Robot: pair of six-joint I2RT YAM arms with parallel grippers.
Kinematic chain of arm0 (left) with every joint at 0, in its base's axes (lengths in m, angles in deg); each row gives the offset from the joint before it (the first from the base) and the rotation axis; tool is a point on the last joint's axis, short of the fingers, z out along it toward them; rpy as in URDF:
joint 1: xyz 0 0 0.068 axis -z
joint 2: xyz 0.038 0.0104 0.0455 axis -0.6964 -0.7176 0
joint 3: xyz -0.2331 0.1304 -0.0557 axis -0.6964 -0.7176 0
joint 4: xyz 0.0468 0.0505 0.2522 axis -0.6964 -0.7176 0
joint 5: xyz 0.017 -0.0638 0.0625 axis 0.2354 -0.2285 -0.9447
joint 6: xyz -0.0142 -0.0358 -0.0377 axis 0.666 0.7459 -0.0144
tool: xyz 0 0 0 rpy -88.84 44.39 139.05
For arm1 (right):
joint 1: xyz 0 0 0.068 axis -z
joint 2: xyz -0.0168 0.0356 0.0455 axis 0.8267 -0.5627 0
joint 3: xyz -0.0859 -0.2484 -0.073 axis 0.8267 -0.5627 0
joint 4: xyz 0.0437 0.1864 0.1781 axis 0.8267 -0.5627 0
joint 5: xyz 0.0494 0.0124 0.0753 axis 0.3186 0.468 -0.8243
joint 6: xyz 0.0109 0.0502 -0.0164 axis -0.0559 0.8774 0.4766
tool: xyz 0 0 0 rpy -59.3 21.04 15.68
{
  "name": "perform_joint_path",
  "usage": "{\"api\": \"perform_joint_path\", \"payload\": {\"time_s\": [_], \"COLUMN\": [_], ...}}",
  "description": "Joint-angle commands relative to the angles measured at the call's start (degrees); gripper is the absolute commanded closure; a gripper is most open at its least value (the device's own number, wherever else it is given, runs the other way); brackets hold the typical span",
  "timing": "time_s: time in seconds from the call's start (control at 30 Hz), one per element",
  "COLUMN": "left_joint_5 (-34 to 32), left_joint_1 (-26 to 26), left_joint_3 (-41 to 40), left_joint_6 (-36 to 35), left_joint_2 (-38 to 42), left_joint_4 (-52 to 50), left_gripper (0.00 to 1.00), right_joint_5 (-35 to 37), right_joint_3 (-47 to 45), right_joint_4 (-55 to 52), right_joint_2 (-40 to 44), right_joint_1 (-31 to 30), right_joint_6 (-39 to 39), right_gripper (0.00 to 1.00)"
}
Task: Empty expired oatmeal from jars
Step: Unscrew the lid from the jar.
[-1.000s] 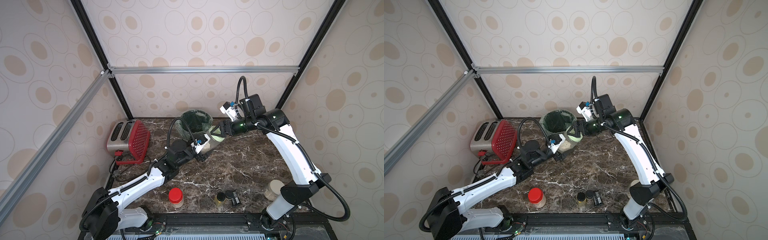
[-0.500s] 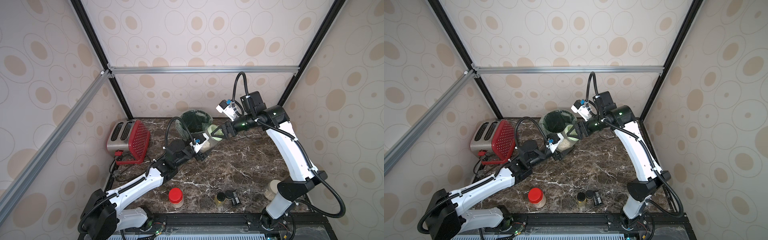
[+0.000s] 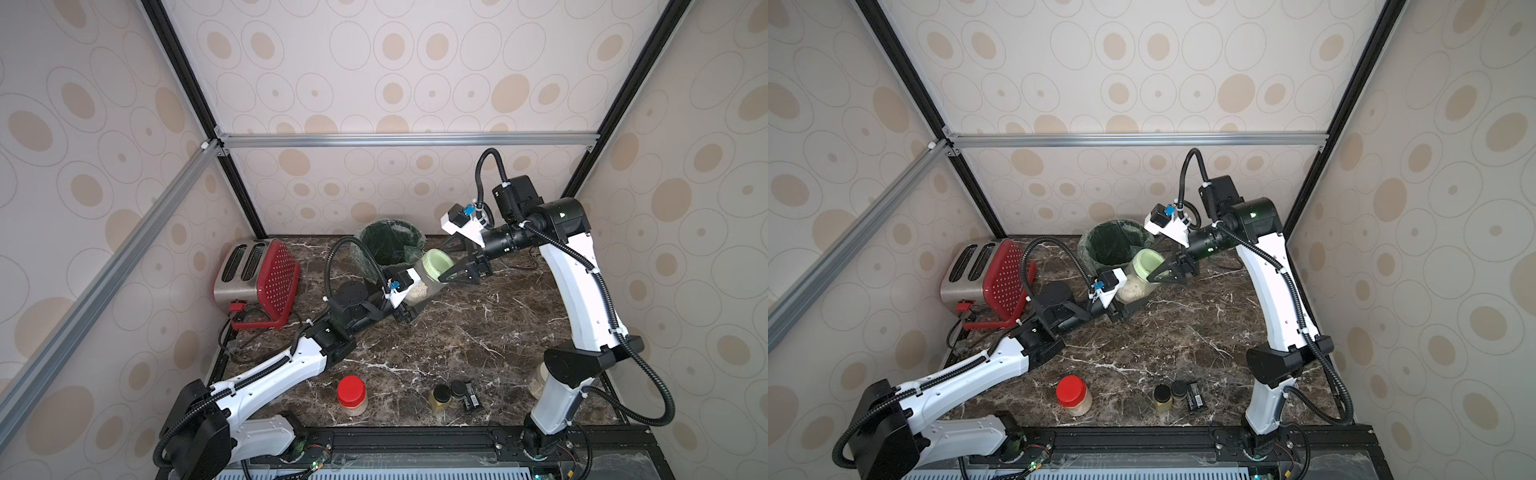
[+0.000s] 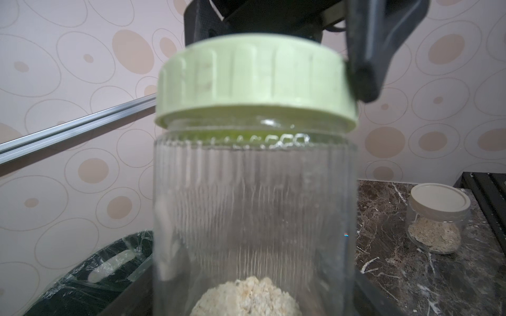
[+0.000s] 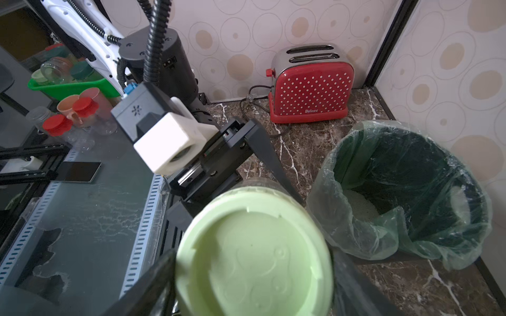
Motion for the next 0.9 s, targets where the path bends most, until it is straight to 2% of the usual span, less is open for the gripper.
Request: {"api": "perform_joint_path", "payload": {"time_s": [0.0, 0.07, 0.1, 0.17, 0.2, 0.3, 0.37, 0.43, 0.57, 0.7, 0.87], "left_joint_5": [-2.85, -2.78, -2.82, -2.64, -2.66, -2.91, -3.08, -3.05, -2.90, -2.83, -2.68], "left_joint_1": [-0.86, -0.86, -0.90, -0.89, -0.92, -0.95, -0.99, -1.03, -1.04, -1.04, -1.05], "left_joint_3": [-0.13, 0.02, 0.12, 0.36, 0.53, 0.82, 0.83, 0.69, 0.90, 0.82, 0.34], "left_joint_6": [-0.23, -0.32, -0.32, -0.32, -0.40, -0.91, -1.02, -0.91, -0.95, -0.94, -0.83], "left_joint_2": [1.38, 1.36, 1.42, 1.50, 1.50, 1.55, 1.42, 1.21, 0.78, 0.76, 0.95], "left_joint_4": [1.37, 1.33, 1.32, 1.24, 1.12, 0.93, 1.06, 1.39, 1.47, 1.66, 1.75], "left_gripper": [1.00, 1.00, 1.00, 1.00, 1.00, 1.00, 1.00, 1.00, 1.00, 1.00, 1.00], "right_joint_5": [-6.25, -6.85, -6.89, -6.67, -5.48, 2.24, 5.54, 12.20, 20.32, 25.08, 26.04], "right_joint_3": [2.13, 2.06, 1.86, 0.30, -1.08, -3.44, -2.79, -2.42, 0.74, -0.75, -3.49], "right_joint_4": [-6.57, -5.67, -4.42, -0.51, 2.90, 12.30, 13.99, 16.06, 13.64, 11.19, 11.48], "right_joint_2": [0.99, 0.71, 0.65, 0.94, 1.53, 3.40, 3.89, 4.47, 4.17, 5.80, 7.44], "right_joint_1": [0.37, 0.42, 0.42, 0.32, 0.15, -0.47, -1.13, -1.92, -2.06, -3.65, -6.42], "right_joint_6": [-5.10, -4.43, -3.10, 1.66, 6.24, 23.68, 31.94, 41.01, 57.01, 60.39, 61.17], "right_gripper": [0.54, 0.47, 0.37, 0.06, 0.00, 0.01, 0.01, 0.01, 0.01, 0.01, 0.01]}}
